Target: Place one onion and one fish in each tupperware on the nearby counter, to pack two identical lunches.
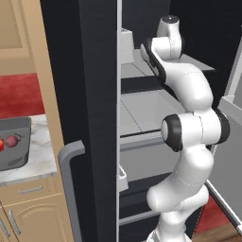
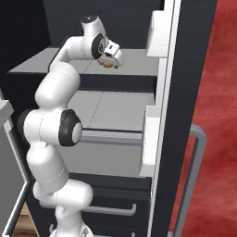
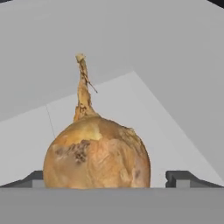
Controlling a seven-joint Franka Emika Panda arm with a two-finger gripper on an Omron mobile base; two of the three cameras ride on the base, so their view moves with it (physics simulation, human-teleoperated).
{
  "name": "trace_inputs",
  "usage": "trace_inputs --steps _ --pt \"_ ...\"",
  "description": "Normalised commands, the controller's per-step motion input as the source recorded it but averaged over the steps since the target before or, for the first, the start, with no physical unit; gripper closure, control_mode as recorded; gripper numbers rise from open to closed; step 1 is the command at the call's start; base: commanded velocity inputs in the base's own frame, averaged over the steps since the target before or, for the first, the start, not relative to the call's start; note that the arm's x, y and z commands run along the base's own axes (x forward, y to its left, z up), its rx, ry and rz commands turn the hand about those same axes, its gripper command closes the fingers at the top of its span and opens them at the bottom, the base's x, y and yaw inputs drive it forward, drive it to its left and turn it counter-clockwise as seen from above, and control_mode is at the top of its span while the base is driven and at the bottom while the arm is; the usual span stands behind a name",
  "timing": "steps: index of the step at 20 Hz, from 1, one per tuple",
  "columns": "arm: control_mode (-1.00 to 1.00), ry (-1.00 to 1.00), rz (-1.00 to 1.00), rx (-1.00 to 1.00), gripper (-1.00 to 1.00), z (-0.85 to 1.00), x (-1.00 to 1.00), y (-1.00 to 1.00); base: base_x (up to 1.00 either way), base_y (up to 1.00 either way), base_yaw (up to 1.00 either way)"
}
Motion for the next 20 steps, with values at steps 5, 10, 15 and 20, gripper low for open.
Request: trace_inputs --steps 5,10,15,20 --pt "-1.0 0.02 -0.04 0.0 1.0 -0.49 0.29 0.0 0.0 0.0 0.0" --pt "-1.0 -0.01 0.0 0.0 1.0 -0.18 0.08 -0.01 0.0 0.0 0.0" --pt "-1.0 -0.02 0.0 0.0 1.0 -0.32 -1.0 -0.1 0.0 0.0 0.0" --pt "-1.0 -0.26 0.06 0.0 1.0 -0.13 -1.0 -0.11 0.0 0.0 0.0"
